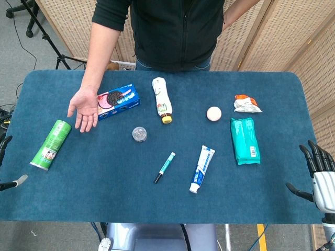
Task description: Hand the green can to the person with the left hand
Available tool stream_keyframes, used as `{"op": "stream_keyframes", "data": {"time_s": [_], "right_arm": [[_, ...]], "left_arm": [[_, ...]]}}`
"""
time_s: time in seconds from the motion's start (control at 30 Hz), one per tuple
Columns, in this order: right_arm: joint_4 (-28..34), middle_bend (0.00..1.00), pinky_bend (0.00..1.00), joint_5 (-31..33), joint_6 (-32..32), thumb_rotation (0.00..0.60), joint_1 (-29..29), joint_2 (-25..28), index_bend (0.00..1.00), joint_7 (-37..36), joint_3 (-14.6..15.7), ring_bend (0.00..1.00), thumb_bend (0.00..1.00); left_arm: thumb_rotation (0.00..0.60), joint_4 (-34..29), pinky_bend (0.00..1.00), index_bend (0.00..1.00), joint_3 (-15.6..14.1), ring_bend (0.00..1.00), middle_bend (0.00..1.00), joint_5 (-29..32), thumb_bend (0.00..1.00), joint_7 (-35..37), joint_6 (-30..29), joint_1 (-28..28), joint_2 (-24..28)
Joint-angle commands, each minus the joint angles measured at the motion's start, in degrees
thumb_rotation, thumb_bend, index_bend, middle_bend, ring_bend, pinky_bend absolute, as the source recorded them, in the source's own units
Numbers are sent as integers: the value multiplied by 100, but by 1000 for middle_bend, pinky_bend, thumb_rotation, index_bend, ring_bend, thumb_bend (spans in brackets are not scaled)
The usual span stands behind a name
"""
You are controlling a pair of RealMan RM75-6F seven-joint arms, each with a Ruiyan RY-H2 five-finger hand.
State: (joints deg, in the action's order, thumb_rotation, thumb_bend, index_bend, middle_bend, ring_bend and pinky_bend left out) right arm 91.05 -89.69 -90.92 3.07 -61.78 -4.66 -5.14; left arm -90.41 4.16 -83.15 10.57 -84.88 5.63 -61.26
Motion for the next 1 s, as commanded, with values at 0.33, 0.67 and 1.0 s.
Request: {"op": "stream_keyframes", "data": {"time_s": [0.33,0.67,1.0], "right_arm": [[23,0,84,-38,0,600,1,6,2,-1,24,0,0],[-5,0,84,24,76,600,19,4,2,-14,27,0,0],[-48,0,84,131,172,600,50,-1,2,-40,1,0,0]], "left_arm": [[600,64,0,0,79,0,0,480,0,154,836,298,-136],[600,193,0,0,760,0,0,3654,0,-1121,3120,1469,-677],[600,582,0,0,1210,0,0,5564,0,-1668,3552,2293,-1233]]}}
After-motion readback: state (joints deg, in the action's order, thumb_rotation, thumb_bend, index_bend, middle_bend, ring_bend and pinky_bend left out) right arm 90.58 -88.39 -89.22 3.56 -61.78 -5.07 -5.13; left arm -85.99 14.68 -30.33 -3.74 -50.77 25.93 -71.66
